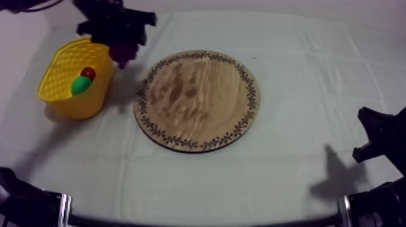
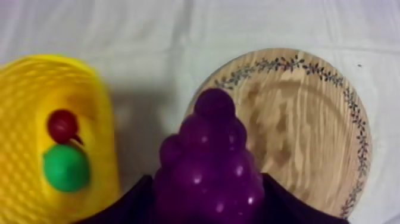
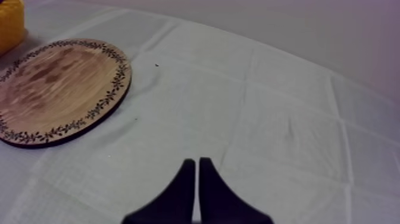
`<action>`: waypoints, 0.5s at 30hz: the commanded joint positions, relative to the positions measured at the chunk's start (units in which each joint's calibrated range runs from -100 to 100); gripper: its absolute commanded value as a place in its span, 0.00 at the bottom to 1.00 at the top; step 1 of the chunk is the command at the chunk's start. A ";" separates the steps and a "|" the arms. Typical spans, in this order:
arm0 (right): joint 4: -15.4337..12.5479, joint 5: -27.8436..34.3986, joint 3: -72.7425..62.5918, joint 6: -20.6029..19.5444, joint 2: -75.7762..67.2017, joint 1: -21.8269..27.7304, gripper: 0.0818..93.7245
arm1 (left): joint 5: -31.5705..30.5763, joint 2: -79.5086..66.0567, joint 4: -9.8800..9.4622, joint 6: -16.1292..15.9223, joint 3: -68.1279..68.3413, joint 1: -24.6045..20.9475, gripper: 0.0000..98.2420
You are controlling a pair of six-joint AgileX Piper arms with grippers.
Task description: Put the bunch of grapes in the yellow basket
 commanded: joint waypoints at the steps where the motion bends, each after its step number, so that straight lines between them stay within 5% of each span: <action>1: 0.01 0.00 -0.03 -0.01 -0.01 0.02 0.00 | -1.88 -12.31 -1.18 -1.32 7.63 -1.35 0.42; 15: 0.01 0.00 -0.03 -0.01 -0.01 0.02 0.00 | -13.35 -20.19 -5.23 -6.17 16.18 -11.53 0.41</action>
